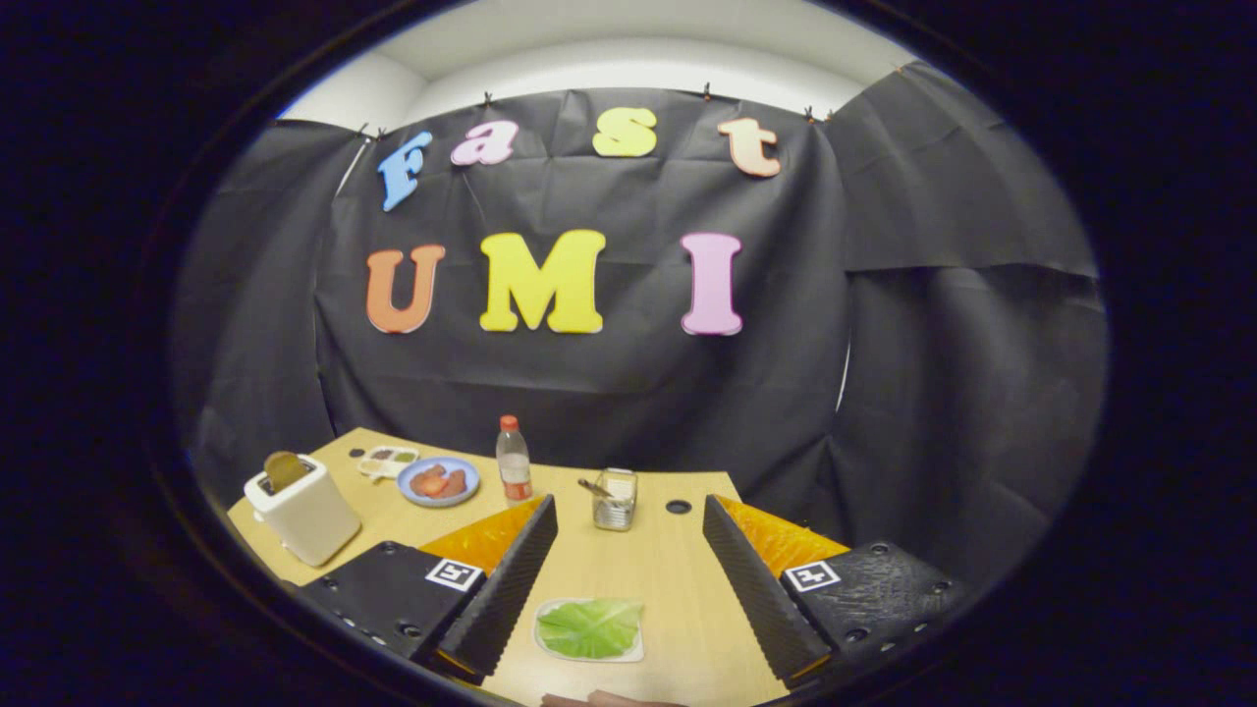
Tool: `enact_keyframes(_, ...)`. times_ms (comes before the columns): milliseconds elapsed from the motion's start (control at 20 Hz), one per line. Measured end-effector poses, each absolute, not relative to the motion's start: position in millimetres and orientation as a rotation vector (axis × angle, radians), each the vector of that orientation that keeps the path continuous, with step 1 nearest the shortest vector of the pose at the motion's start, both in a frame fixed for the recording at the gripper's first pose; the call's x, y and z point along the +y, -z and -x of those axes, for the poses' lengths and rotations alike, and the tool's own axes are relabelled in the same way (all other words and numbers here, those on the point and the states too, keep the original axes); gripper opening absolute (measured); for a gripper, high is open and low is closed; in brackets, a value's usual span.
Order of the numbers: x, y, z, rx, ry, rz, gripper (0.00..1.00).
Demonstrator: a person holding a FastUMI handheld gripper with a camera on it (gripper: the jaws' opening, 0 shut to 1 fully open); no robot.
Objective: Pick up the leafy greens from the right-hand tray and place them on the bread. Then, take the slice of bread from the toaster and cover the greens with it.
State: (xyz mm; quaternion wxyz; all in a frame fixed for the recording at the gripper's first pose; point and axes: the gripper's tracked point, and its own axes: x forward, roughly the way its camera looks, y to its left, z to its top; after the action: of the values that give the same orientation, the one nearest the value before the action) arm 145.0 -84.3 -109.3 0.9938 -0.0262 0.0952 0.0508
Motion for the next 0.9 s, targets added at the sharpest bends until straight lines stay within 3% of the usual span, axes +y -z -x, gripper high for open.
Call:
enact_keyframes(650,-76,345,-230,0.745,-0.194,-0.05,0.92)
enact_keyframes(750,-71,362,-236,0.802,-0.195,-0.06,0.85)
enact_keyframes(900,-72,378,-247,0.847,-0.175,-0.035,0.59)
